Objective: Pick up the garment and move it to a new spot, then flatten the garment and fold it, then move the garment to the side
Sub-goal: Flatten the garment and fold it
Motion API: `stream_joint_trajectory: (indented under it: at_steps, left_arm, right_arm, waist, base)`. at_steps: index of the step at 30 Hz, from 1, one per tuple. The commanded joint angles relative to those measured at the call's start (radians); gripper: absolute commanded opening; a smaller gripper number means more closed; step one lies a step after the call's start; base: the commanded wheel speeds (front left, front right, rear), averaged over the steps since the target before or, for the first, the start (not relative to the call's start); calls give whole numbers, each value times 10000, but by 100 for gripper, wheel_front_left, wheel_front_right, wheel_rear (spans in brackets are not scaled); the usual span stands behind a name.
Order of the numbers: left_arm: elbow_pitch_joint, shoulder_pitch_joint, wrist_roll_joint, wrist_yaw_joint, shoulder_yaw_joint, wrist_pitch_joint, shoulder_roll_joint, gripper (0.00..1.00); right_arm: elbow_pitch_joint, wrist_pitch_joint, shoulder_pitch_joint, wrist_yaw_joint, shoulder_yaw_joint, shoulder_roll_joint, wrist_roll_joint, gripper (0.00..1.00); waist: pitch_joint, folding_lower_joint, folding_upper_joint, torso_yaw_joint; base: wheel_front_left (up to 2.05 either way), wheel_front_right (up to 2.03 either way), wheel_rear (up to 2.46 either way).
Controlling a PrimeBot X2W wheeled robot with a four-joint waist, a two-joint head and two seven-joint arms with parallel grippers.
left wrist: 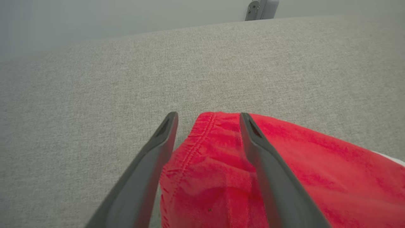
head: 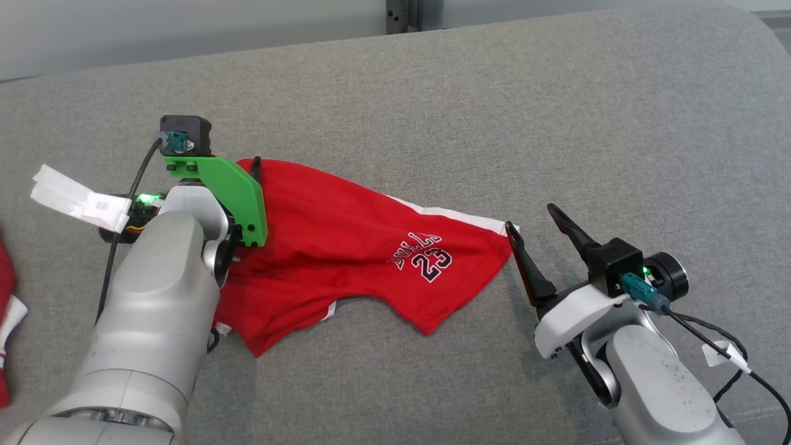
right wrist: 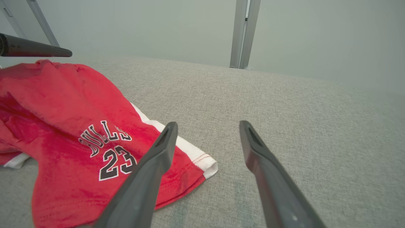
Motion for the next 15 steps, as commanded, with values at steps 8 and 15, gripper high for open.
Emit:
stream_joint_trajectory:
  at_steps: [8,15]
  left_arm:
    - [650,-667,-16,63,-146,549,316,100]
    - [864,-409,26,97,-329,713,376,100]
  right_arm:
    - [33,-30,-197,-10,115,17,-23,100]
    - [34,-30,-274,-10,228,4,25,100]
  waist:
    - [291,0,0,-342]
    - [402,0,0,-517]
  base:
    - [0,0,0]
    - [0,0,0]
